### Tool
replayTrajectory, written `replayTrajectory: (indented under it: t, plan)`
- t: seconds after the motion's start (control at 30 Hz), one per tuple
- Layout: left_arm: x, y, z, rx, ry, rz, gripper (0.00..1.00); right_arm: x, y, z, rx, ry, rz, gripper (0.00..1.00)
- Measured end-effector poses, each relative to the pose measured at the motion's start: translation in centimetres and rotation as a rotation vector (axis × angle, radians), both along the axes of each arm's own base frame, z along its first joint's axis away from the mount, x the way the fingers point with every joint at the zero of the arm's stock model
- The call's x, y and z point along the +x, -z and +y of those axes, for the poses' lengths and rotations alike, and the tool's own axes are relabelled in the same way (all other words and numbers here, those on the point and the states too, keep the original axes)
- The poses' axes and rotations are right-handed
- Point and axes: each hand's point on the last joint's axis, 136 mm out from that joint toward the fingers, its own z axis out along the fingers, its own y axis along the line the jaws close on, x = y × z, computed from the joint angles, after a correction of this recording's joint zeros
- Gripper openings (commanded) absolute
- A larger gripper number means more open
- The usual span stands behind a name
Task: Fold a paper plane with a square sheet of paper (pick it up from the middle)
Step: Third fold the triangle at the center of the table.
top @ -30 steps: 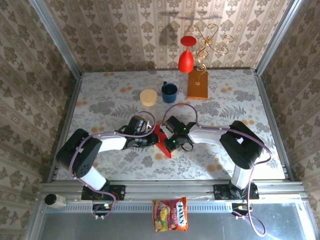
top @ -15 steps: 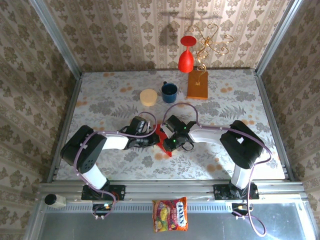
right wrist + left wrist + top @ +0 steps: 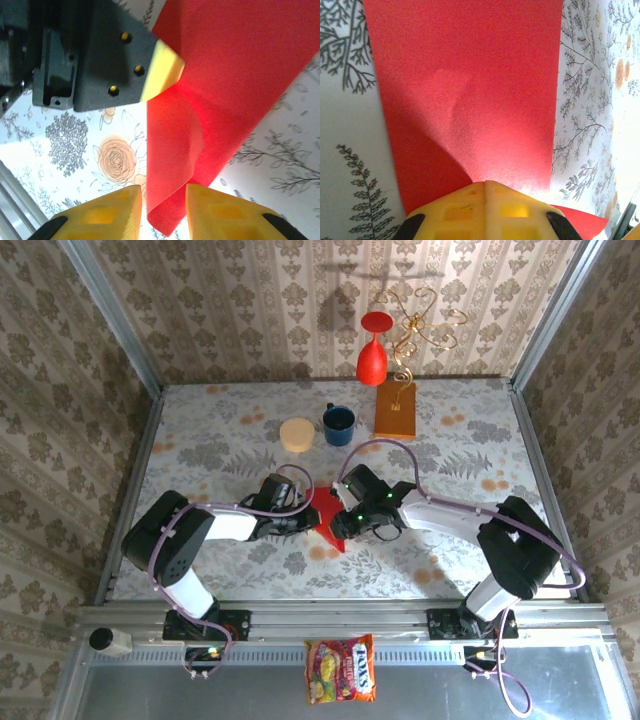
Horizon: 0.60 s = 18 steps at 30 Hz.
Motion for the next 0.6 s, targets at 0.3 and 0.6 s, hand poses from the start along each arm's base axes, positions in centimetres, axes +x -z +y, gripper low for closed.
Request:
replayTrajectory:
  t: [0.3, 0.6]
  plan:
    - [0.1, 0.0, 0.0, 0.001, -0.003, -0.001, 0.0, -2.2, 0.1, 2.5, 0.043, -0.052, 0.029, 0.2]
    - [0.0, 0.1, 0.0, 0.0, -0.008, 0.005, 0.0, -2.4, 3.1, 2.8, 0.005, -0.047, 0.083, 0.14]
